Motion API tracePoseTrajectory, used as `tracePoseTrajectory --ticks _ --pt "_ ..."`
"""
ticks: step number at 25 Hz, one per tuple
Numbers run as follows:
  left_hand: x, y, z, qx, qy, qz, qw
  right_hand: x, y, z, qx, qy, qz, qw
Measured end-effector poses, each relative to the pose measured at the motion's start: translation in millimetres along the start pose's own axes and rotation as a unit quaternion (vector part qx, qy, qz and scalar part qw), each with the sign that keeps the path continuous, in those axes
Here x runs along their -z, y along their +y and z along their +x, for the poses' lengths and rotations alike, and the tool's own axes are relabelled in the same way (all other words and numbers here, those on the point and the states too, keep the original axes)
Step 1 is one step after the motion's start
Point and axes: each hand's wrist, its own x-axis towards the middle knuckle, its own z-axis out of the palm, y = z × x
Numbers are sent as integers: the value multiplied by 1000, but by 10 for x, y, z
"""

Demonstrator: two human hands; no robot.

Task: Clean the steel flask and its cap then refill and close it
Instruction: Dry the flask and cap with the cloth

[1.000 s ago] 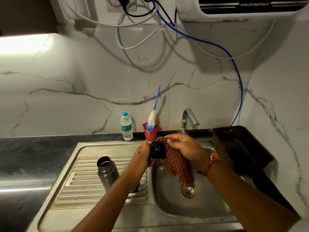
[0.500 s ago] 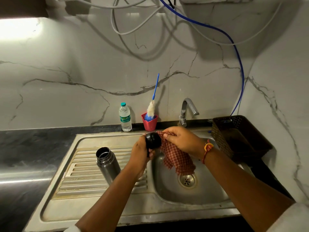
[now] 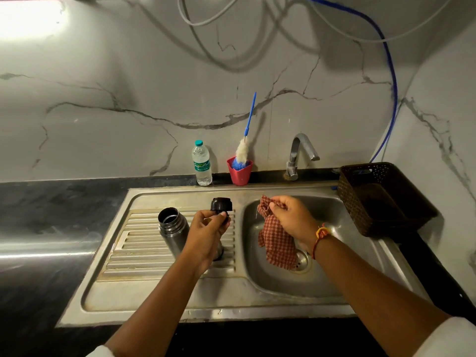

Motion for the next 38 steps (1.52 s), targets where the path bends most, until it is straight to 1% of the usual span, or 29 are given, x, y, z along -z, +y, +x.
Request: tracePoseTrajectory --ticks 4,9,13,16,19,21,23,27,29,35,38 --pt "246 -141 -120 -2 -15 38 999 -156 -2 -26 8 -21 3 1000" --pt "500 -356 -211 -8 26 125 992 -345 1 -79 40 -59 -19 997" --pt "615 -471 -296 0 -20 187 982 -457 -35 -111 72 -67 -61 993" --pt "681 -561 -351 -7 -13 276 961 -482 -37 -127 70 -71 -69 993" --pt "719 -654 -396 -16 22 387 922 -486 13 -142 74 -68 -71 992" --pt "745 -711 -413 -3 44 432 901 -477 53 -164 78 -61 -64 993" --pt "764 -770 -430 2 44 449 892 -467 92 -184 79 -57 -58 994" --pt "817 -857 -432 -18 12 484 875 -460 105 -221 72 -60 -62 994" --pt "835 -875 -418 -26 13 501 865 -467 118 -223 72 -59 -58 994" --pt "835 -922 -416 -36 45 514 856 -470 129 -253 71 -59 -52 994" --pt "868 -935 -399 -36 48 521 852 -480 150 -250 66 -57 -48 995"
